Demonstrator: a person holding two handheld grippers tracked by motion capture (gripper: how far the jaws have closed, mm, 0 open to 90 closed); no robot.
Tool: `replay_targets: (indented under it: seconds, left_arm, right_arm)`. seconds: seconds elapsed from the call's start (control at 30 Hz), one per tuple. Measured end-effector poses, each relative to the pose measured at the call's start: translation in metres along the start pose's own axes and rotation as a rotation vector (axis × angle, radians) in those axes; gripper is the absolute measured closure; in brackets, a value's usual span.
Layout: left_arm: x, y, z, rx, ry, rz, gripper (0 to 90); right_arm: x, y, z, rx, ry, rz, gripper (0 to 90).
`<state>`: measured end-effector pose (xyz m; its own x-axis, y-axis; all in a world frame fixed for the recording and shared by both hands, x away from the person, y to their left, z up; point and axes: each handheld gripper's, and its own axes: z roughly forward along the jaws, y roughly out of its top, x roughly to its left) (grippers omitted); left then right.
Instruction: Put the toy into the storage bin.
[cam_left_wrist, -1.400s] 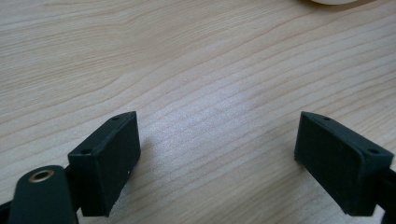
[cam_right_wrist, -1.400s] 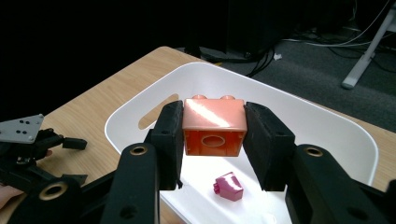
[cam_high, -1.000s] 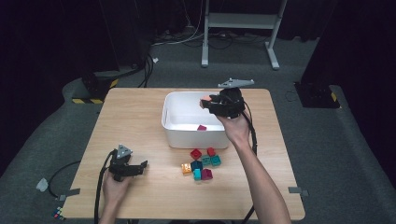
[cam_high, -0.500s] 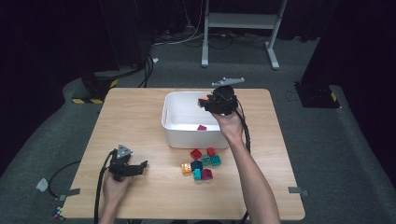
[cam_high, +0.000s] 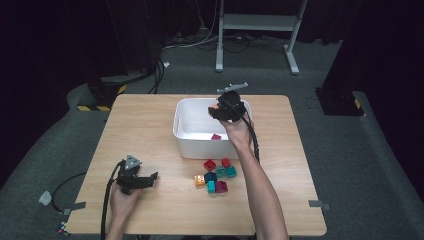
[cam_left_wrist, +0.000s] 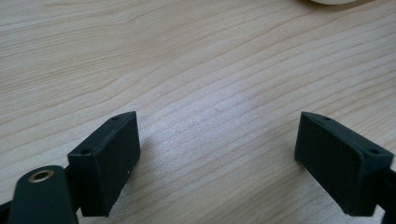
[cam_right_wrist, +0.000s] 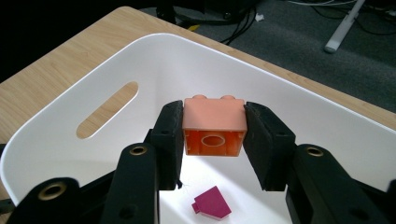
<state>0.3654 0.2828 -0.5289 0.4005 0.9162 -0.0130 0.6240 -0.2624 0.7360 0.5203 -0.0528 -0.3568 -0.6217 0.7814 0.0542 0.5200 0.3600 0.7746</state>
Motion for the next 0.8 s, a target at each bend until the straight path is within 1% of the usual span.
replay_targets:
  seconds: [0.07, 0.13, 0.2, 0.33, 0.43, 0.5, 0.6, 0.67, 0.8]
  left_arm:
    - [0.000, 0.000, 0.000, 0.000, -0.001, 0.001, 14.3]
    - [0.000, 0.000, 0.000, 0.000, -0.001, 0.001, 14.3]
    - [0.000, 0.000, 0.000, 0.000, -0.001, 0.001, 14.3]
    - [0.000, 0.000, 0.000, 0.000, -0.001, 0.000, 14.3]
    - [0.000, 0.000, 0.000, 0.000, -0.001, 0.000, 14.3]
    - [0.000, 0.000, 0.000, 0.000, -0.001, 0.000, 14.3]
    - [0.000, 0.000, 0.000, 0.000, -0.001, 0.001, 14.3]
    - [0.000, 0.000, 0.000, 0.000, -0.001, 0.001, 14.3]
    - [0.000, 0.000, 0.000, -0.001, -0.001, 0.000, 14.4]
  right_arm:
    - [0.000, -0.001, 0.002, 0.001, -0.001, 0.005, 58.9]
    - [-0.001, -0.001, 0.004, 0.007, -0.004, 0.029, 58.9]
    - [-0.001, -0.002, 0.005, 0.003, -0.002, 0.041, 58.9]
    - [-0.001, -0.004, 0.010, 0.022, -0.007, 0.029, 58.8]
    - [-0.001, -0.005, 0.012, 0.026, -0.003, 0.034, 58.7]
    - [-0.001, -0.006, 0.012, 0.034, -0.002, 0.029, 58.7]
    - [0.000, -0.005, 0.010, 0.026, -0.001, 0.029, 58.1]
    - [0.000, -0.005, 0.010, 0.029, -0.002, 0.020, 56.3]
    - [0.000, -0.007, 0.011, 0.033, 0.000, 0.020, 51.0]
